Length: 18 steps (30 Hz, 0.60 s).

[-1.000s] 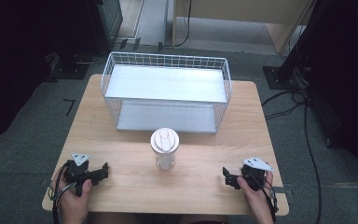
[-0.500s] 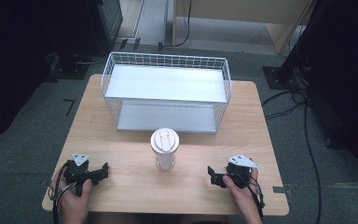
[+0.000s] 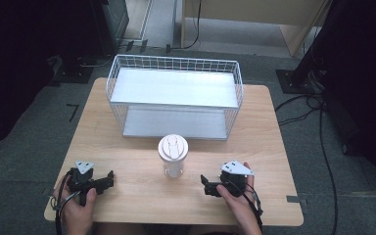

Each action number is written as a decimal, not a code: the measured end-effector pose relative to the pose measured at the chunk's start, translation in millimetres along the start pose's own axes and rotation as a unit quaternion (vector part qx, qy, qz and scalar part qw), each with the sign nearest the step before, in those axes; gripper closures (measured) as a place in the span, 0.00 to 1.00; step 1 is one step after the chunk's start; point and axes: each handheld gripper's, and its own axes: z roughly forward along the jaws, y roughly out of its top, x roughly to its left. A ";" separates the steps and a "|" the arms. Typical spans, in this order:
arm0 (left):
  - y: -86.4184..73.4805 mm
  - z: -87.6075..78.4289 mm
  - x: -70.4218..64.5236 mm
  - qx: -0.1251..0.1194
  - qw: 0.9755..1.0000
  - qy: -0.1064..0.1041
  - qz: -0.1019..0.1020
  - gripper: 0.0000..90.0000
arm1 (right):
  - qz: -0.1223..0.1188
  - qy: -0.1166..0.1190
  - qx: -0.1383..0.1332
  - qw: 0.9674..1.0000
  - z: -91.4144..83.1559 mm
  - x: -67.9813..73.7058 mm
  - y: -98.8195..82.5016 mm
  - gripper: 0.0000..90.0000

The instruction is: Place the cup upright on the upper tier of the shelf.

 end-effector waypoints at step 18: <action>0.1 0.0 0.0 0.000 1.000 0.000 0.000 0.00 | -0.023 0.072 -0.027 0.997 31.8 59.6 17.2 0.01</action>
